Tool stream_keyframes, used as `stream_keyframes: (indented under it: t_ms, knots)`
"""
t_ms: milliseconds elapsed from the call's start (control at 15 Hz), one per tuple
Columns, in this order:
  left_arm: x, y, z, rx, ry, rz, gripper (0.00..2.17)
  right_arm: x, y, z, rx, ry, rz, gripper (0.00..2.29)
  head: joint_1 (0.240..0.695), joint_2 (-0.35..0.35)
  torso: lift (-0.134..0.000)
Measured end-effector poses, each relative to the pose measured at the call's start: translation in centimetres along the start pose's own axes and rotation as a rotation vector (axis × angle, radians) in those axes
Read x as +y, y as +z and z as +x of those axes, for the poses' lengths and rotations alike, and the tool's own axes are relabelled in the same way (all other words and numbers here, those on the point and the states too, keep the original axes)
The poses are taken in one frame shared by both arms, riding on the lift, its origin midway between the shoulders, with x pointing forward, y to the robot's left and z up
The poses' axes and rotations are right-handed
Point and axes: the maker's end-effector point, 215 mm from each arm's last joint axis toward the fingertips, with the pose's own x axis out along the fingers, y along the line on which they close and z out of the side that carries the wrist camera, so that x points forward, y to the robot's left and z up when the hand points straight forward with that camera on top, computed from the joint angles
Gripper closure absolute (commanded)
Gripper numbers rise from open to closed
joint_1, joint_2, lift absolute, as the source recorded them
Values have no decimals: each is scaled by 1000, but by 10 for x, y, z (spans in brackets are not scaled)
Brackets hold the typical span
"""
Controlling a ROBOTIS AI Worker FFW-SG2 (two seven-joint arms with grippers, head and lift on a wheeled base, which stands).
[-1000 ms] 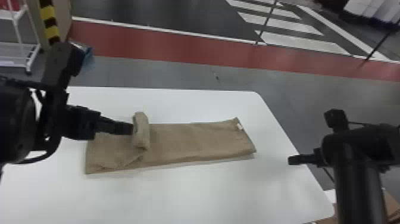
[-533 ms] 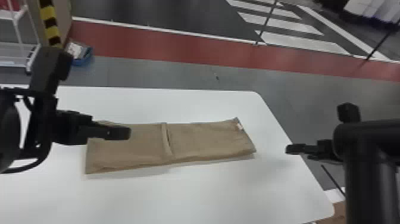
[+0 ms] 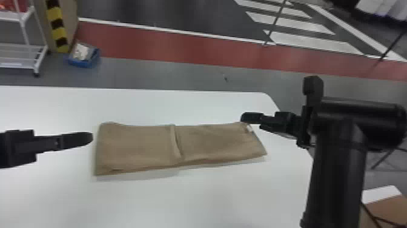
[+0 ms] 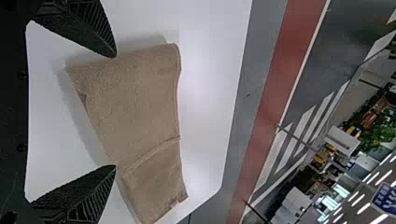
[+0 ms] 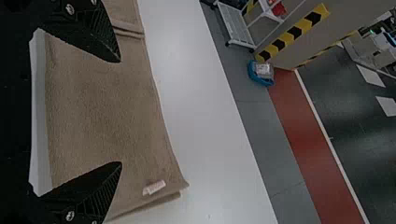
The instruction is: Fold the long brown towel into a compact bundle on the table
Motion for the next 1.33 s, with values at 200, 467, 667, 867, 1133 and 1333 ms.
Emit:
stream_keyframes:
  t_ms: [200, 467, 667, 867, 1133, 1333]
  knots:
    - [25, -3, -27, -56, -1, -82, 36, 48, -15, 27, 36, 24, -55, 147, 695, -91, -125]
    - [47, -17, -52, -81, -2, -145, 36, 54, -40, 51, 117, -44, -117, 262, 695, -36, -125]
    - [54, -25, -58, -76, 2, -161, 36, 59, -57, 66, 167, -31, -116, 272, 695, -6, -125]
    - [56, -30, -60, -72, 4, -170, 36, 78, -64, 73, 184, 35, -114, 272, 695, 18, -125]
    - [60, -41, -60, -60, 9, -186, 39, 89, -72, 79, 204, 70, -114, 272, 695, 39, -125]
    - [60, -49, -60, -50, 11, -195, 66, 90, -86, 85, 238, 89, -94, 272, 695, 47, -125]
